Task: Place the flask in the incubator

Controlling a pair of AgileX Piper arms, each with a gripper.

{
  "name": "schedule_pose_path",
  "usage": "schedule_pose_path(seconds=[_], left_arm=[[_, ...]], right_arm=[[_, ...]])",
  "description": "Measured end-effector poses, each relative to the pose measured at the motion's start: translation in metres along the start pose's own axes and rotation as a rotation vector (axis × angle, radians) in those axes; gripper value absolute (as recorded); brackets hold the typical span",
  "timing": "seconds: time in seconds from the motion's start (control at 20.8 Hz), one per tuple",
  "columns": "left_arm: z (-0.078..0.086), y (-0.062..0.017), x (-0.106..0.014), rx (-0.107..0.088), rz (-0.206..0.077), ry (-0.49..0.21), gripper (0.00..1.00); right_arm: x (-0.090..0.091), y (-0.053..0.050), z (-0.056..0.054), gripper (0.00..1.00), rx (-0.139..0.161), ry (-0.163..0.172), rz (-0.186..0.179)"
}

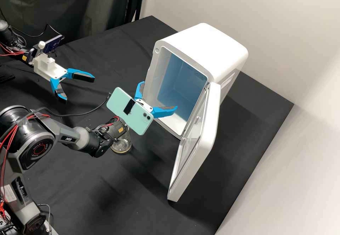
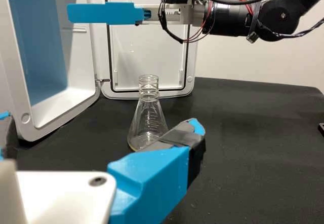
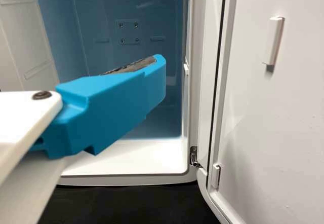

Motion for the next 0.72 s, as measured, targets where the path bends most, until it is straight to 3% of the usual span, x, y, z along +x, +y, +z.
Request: schedule_pose_path(seconds=[0.05, 0.1, 0.19, 0.24, 0.43, 0.48, 0.72], left_arm=[[0.003, 0.0034, -0.009, 0.002, 0.005, 0.009, 1.00], [0.006, 0.0102, -0.020, 0.008, 0.038, 0.024, 1.00], [0.015, 0.0251, -0.033, 0.033, 0.131, 0.020, 1.00], [0.016, 0.0270, -0.035, 0.038, 0.146, 0.014, 1.00], [0.017, 0.0237, -0.038, 0.047, 0.127, 0.004, 1.00], [0.017, 0.0235, -0.038, 0.050, 0.124, 0.002, 1.00], [0.017, 0.0235, -0.038, 0.050, 0.124, 0.003, 1.00]], right_arm=[[-0.003, 0.001, 0.001, 1.00, -0.001, 0.005, 0.005], [-0.007, 0.002, 0.002, 1.00, -0.006, 0.011, 0.011], [-0.019, 0.005, 0.006, 1.00, -0.019, 0.017, 0.021], [-0.025, 0.008, 0.008, 1.00, -0.025, 0.026, 0.040], [-0.056, 0.016, 0.014, 1.00, -0.063, 0.072, 0.092], [-0.062, 0.017, 0.013, 1.00, -0.073, 0.086, 0.091], [-0.093, 0.018, 0.019, 1.00, -0.113, 0.082, 0.061]])
